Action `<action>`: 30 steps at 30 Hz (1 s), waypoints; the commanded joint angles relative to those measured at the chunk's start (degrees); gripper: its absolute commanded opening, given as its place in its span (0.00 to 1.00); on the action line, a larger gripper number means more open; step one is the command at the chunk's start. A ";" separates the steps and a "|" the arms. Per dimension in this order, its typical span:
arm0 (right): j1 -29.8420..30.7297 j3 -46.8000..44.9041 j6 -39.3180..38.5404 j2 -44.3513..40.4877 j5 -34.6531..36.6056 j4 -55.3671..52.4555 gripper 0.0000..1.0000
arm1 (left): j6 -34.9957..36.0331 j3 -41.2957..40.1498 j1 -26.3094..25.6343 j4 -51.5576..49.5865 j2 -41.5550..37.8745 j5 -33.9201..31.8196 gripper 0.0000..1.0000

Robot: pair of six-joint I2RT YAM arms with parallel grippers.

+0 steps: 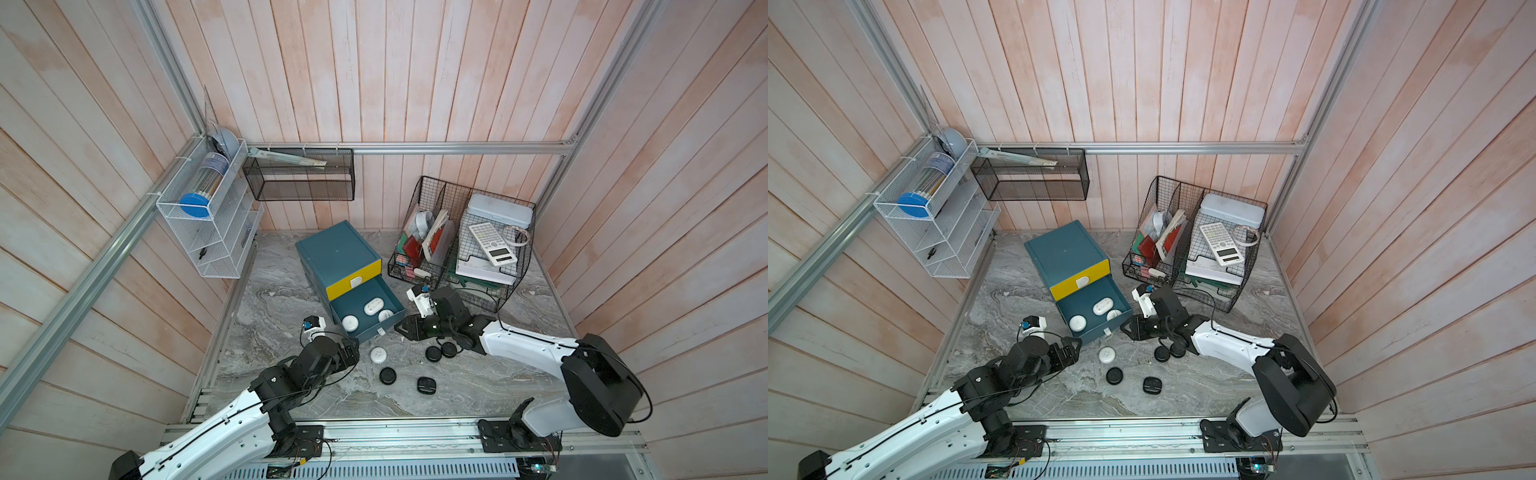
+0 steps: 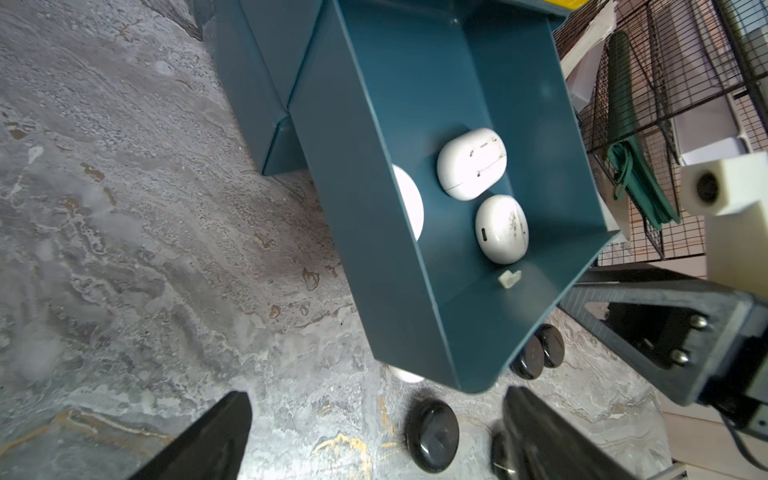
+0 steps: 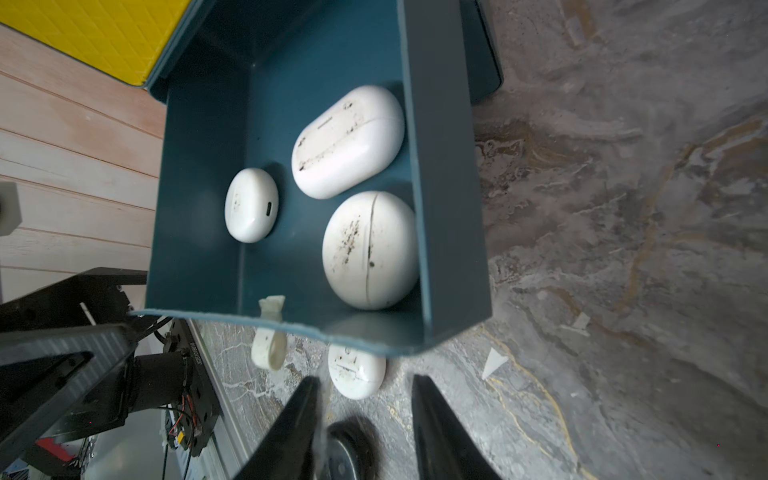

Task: Put the bluetooth earphones in the drawer according to color
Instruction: Adjust the storage box at the center of the board, then pick up the Bluetooth earphone from the center of the board.

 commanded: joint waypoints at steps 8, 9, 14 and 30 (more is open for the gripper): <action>-4.82 5.43 -0.94 4.45 -2.14 4.18 0.41 | 0.77 1.73 -0.19 5.84 3.62 0.08 1.00; -4.89 4.82 -1.03 4.18 -2.50 4.31 0.41 | 0.69 1.60 -0.13 5.85 3.37 -0.21 1.00; -3.02 -2.51 -1.46 0.78 -2.00 7.82 0.42 | 1.02 1.46 2.08 3.88 1.94 -0.81 1.00; 14.93 -9.79 -13.08 1.00 18.82 12.72 0.66 | 5.12 2.10 16.68 1.08 -3.65 8.17 1.00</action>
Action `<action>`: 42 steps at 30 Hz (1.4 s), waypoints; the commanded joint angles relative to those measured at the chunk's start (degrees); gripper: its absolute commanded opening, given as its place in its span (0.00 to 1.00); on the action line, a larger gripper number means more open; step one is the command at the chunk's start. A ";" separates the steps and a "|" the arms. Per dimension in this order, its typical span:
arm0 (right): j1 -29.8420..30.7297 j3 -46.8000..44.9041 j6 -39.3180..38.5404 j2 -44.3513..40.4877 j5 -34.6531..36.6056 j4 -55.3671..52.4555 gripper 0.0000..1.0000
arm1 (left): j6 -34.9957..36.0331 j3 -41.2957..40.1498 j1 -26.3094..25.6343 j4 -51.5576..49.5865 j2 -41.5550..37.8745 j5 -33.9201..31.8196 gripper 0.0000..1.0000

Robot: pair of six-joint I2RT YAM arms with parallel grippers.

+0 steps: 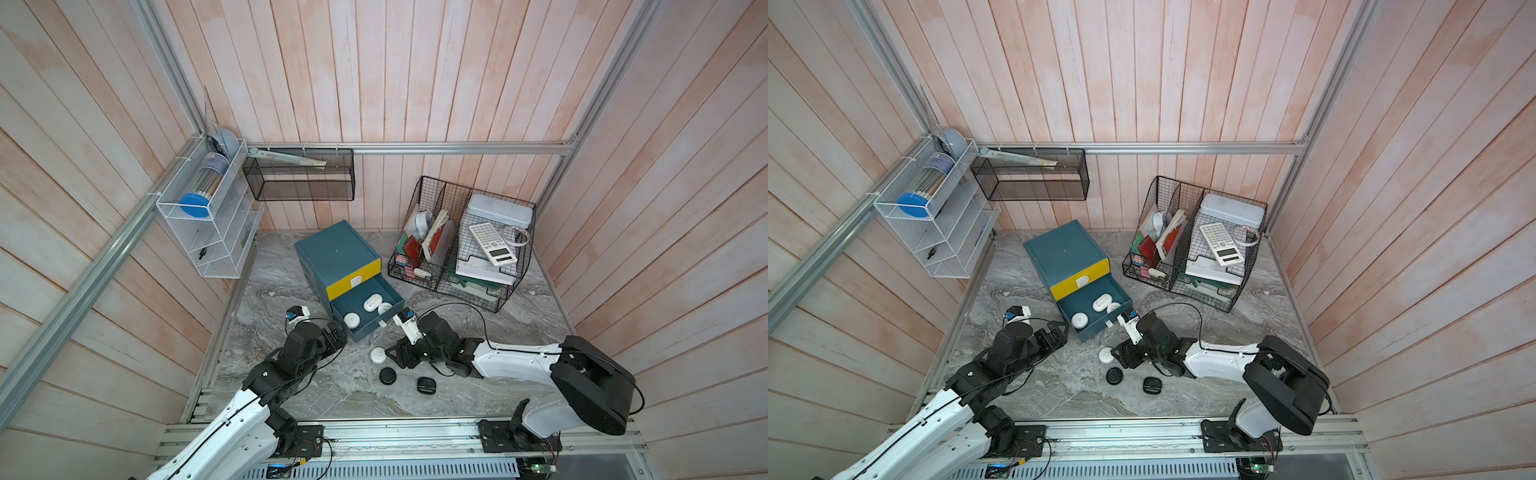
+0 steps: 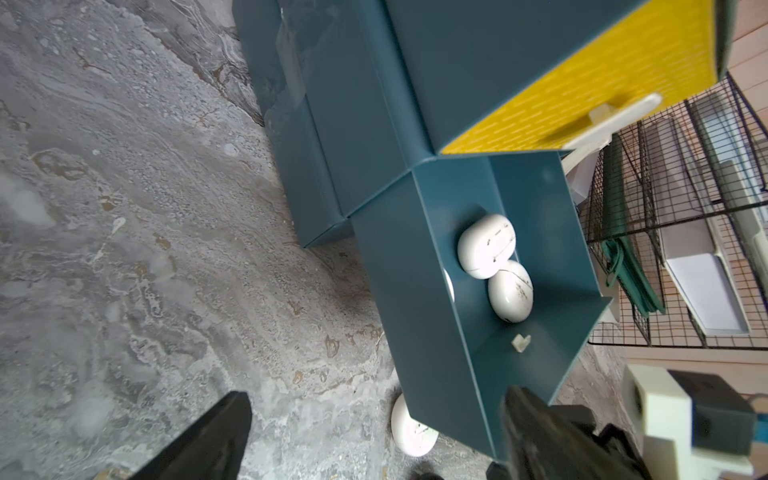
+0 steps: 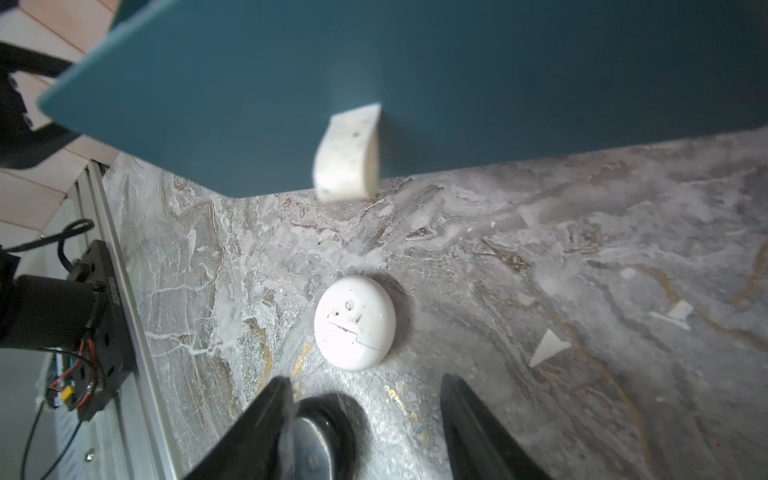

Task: Put the bluetooth earphones in the drawer according to color
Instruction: Pick up the Bluetooth earphone from the center of the board.

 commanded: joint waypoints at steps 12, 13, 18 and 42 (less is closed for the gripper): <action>7.15 4.95 -8.83 9.73 13.05 -0.29 0.84 | 0.94 0.40 3.04 -2.54 -3.96 1.98 1.00; 7.41 5.72 -9.27 10.55 13.39 -0.83 0.85 | 1.00 0.38 3.06 -2.63 -3.94 1.92 1.00; 8.80 10.32 -10.53 15.75 16.38 -4.65 0.87 | 1.12 0.49 3.23 -3.11 -4.11 1.42 1.00; 10.10 9.62 -9.73 10.82 17.37 -6.20 0.40 | 1.08 0.93 3.51 -4.70 -6.02 0.35 1.00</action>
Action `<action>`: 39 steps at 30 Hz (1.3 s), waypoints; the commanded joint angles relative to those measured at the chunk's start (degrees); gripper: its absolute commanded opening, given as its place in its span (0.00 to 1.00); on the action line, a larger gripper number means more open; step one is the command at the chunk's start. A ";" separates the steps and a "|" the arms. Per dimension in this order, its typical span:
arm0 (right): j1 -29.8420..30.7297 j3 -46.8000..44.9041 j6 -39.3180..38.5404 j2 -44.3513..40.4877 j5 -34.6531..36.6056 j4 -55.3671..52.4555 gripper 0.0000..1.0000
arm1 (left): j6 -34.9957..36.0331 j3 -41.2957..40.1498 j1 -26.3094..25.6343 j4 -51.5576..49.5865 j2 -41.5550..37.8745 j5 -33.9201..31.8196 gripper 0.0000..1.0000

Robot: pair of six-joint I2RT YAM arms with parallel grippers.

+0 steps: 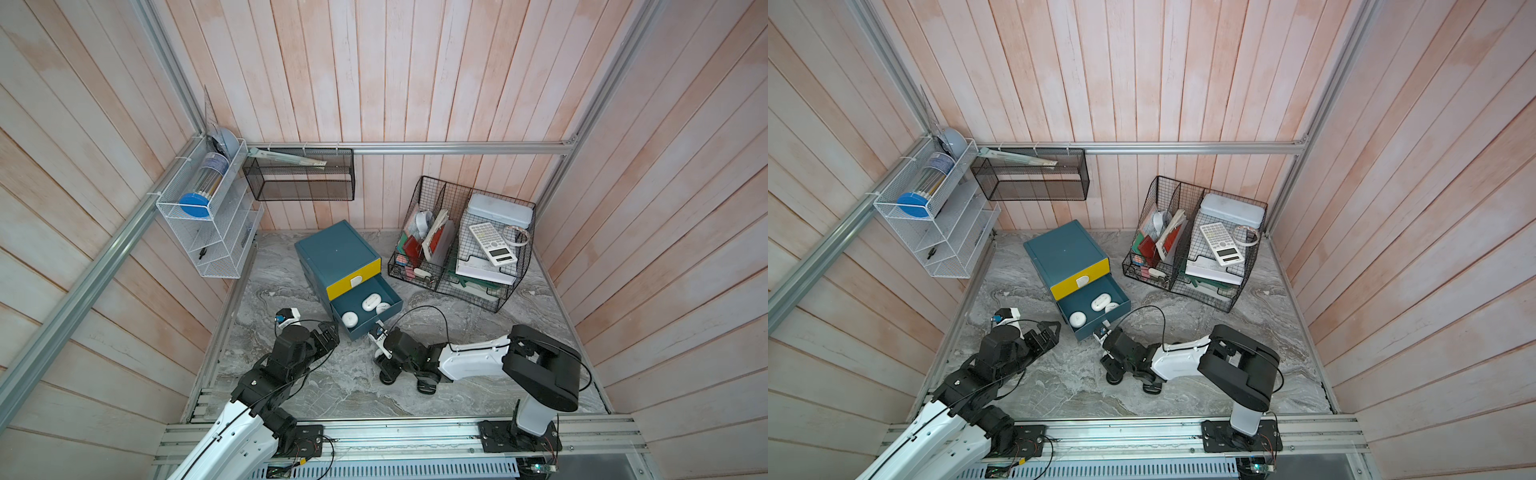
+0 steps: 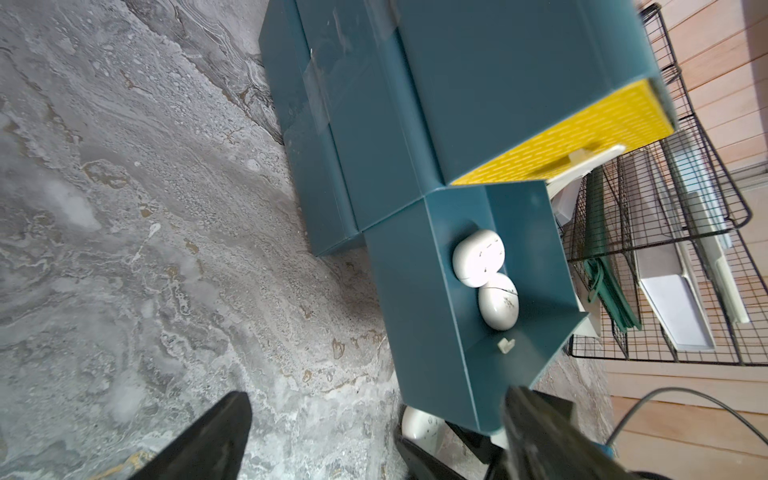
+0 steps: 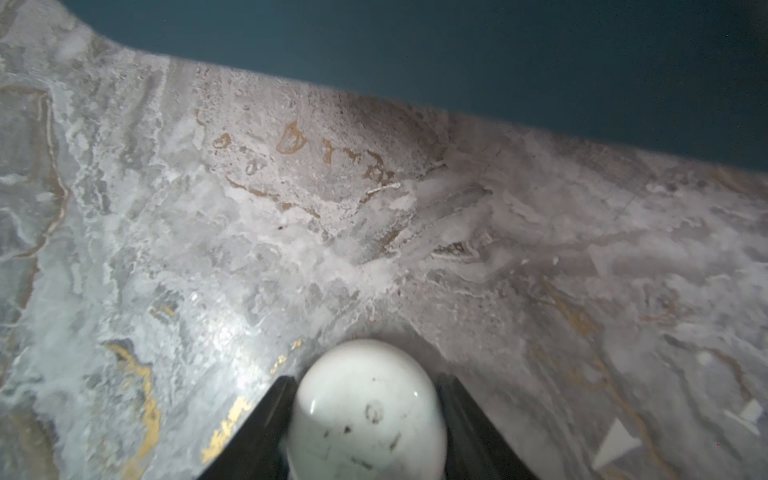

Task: Put the bluetooth earphones in the drawer according to color
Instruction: Pick up the Bluetooth earphone from the center of the board, then place the bluetooth earphone in the drawer.

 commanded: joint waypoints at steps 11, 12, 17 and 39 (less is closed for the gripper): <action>0.15 3.20 2.32 -14.15 1.58 -0.47 0.37 | 0.99 2.05 0.42 -3.11 -2.32 -4.42 1.00; 0.01 3.18 1.93 -14.78 1.75 1.28 0.37 | 0.99 2.31 0.44 -3.44 -2.45 -4.75 1.00; -2.66 7.66 1.70 -14.06 -1.65 2.75 0.37 | 1.11 2.87 0.48 -4.19 -2.93 -5.70 1.00; -9.53 29.40 3.87 3.22 -12.57 -6.28 0.71 | 1.81 5.69 0.48 -4.43 -0.67 -6.70 1.00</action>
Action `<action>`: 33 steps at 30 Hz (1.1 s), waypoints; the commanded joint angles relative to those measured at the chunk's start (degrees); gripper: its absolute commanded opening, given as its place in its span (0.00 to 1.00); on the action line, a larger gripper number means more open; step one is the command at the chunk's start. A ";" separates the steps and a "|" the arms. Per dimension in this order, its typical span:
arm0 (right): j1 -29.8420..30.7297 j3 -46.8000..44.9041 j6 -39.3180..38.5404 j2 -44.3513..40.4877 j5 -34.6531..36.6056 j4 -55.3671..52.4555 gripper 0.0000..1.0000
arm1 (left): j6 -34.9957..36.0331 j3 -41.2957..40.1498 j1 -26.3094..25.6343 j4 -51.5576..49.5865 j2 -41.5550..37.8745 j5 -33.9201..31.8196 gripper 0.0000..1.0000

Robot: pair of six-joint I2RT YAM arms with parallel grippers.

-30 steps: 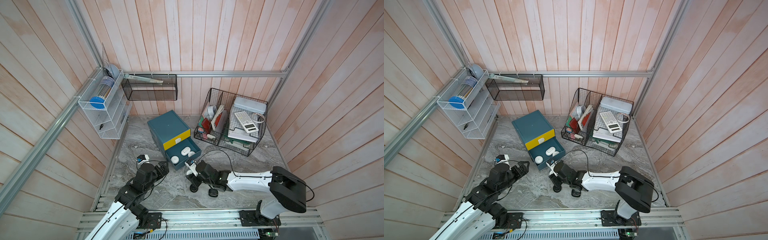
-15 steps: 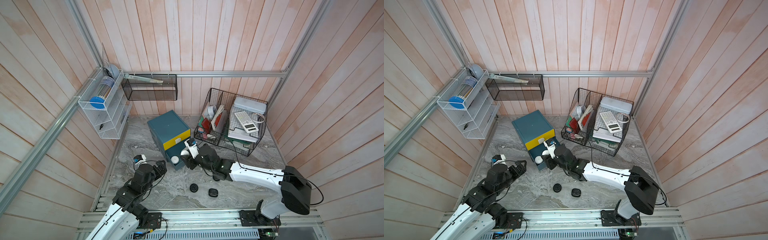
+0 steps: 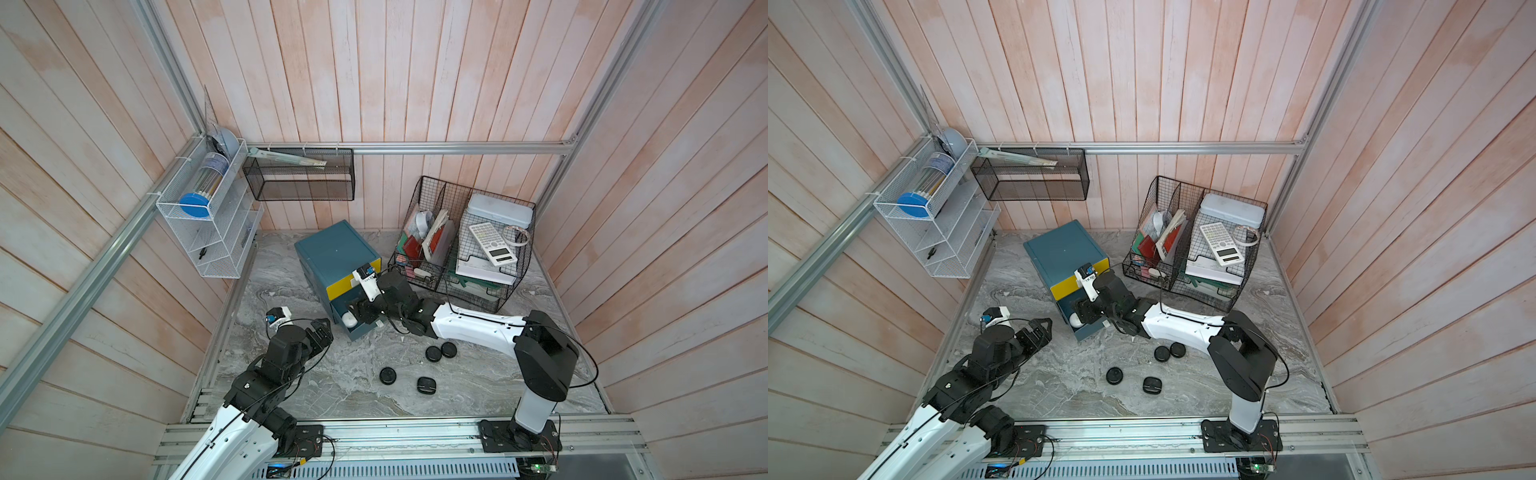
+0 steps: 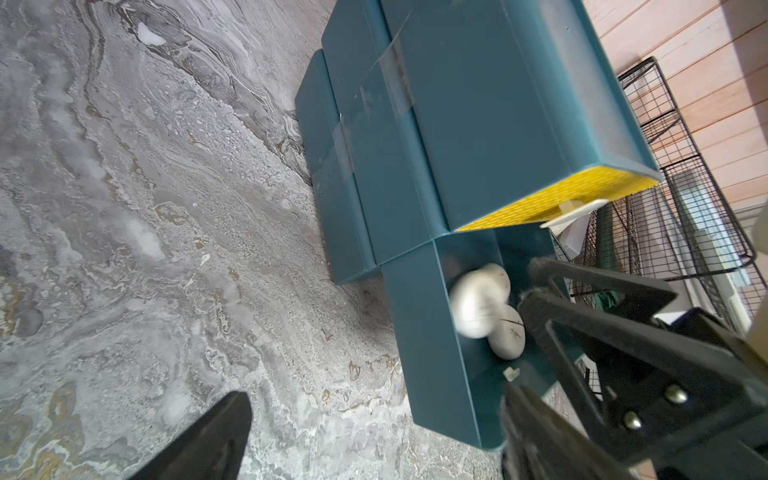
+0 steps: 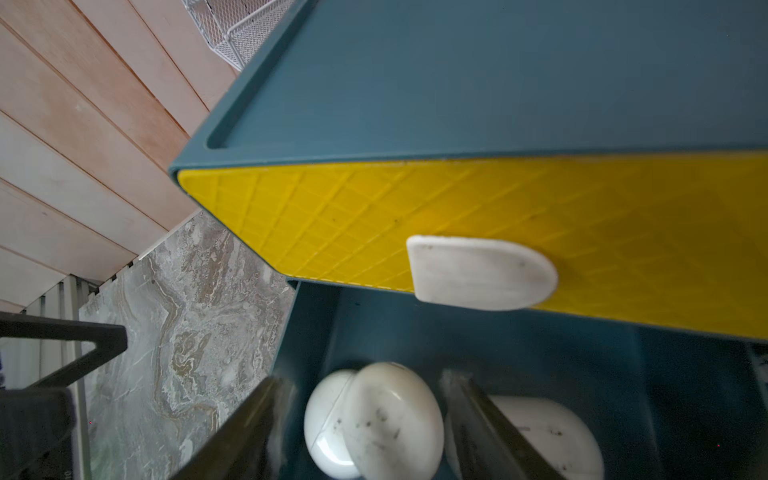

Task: Put the bluetooth earphones in the drawer according to color
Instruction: Place the bluetooth earphone in the drawer, then close the drawer of the storage box.

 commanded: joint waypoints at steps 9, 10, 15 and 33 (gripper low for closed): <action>-2.22 -4.85 4.29 -9.02 -1.12 -4.09 0.72 | 6.73 13.60 1.24 -1.51 11.37 -2.83 1.00; -2.48 -6.37 4.69 -10.45 -0.85 -4.20 0.72 | 7.44 15.42 1.79 -1.87 12.79 -2.94 1.00; -4.27 -14.06 6.80 -16.57 -0.74 -4.16 0.71 | 10.99 23.07 5.59 -2.35 18.75 -2.61 1.00; -8.38 -26.97 11.98 -19.81 -0.96 1.99 0.47 | 16.27 38.91 16.88 2.69 44.51 4.28 1.00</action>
